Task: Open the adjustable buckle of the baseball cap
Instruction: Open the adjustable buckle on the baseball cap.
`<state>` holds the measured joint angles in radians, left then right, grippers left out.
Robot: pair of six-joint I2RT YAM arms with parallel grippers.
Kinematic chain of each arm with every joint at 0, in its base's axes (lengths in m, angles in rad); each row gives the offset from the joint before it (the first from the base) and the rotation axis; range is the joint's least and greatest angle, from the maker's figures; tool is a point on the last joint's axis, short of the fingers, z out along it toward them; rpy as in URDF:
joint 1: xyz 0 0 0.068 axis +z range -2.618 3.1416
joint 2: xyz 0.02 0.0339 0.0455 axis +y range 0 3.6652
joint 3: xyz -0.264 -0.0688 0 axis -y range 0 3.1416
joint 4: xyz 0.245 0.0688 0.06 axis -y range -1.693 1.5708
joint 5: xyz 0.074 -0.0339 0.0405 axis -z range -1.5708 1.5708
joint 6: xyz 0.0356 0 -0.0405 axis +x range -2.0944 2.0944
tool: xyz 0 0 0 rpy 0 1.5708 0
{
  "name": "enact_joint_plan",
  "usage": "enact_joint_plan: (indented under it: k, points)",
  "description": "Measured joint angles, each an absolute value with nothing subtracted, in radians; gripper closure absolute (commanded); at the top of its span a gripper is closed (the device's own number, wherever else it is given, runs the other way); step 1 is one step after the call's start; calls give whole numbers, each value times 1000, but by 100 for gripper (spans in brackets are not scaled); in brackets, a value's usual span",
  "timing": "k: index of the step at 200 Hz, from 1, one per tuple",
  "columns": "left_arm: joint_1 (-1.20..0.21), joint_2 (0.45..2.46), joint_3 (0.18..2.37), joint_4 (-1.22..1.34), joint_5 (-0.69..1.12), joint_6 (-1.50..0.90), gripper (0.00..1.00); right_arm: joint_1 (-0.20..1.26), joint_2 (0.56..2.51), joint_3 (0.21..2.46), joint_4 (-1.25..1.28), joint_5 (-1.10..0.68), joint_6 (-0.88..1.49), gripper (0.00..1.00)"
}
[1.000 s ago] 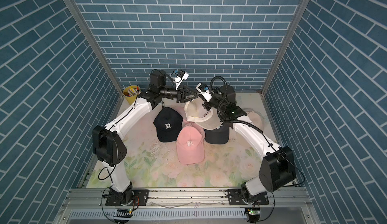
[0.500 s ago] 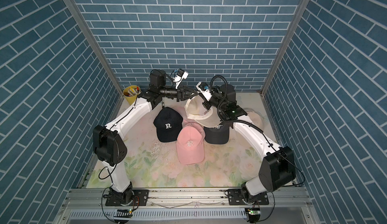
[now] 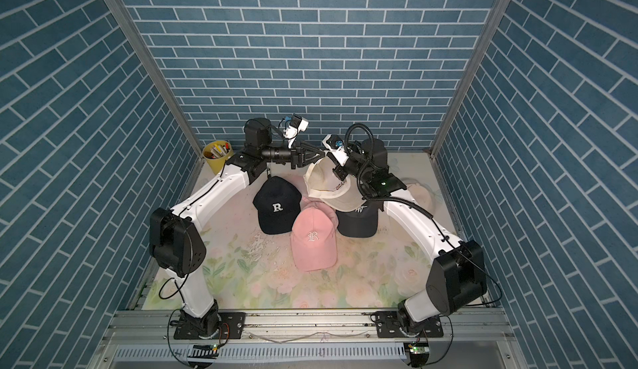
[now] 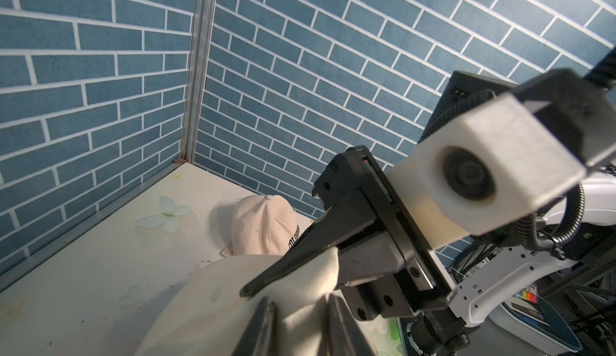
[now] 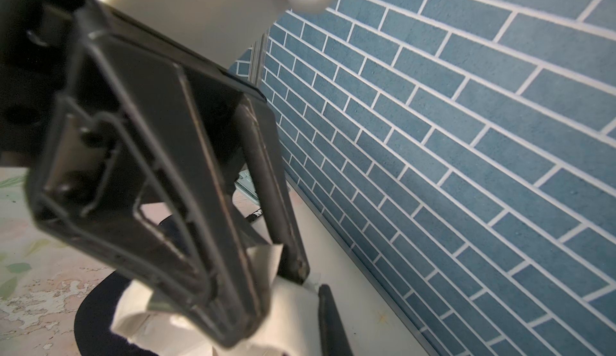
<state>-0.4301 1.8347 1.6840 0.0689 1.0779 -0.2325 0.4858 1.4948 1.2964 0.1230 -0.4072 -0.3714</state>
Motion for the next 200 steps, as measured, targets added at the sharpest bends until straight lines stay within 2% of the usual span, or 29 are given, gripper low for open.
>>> enact_joint_plan:
  k: [53,84,114,128,159,187,200]
  points:
    - [-429,1831,1670,131,1095,-288,60,486,1503,1314,105,-416,-364,100]
    - [-425,1831,1668,160,1100,-308,70,486,1507,1327,101,-416,-363,100]
    - [-424,1831,1649,182,1101,-315,70,486,1512,1328,94,-415,-359,100]
    - [-422,1828,1636,198,1101,-326,74,486,1518,1328,91,-416,-351,100]
    - [-419,1825,1626,226,1109,-346,76,486,1531,1329,83,-414,-337,100]
    - [-419,1816,1623,250,1117,-361,88,486,1543,1332,74,-414,-336,100]
    - [-419,1812,1622,261,1122,-364,89,486,1546,1333,70,-413,-331,100]
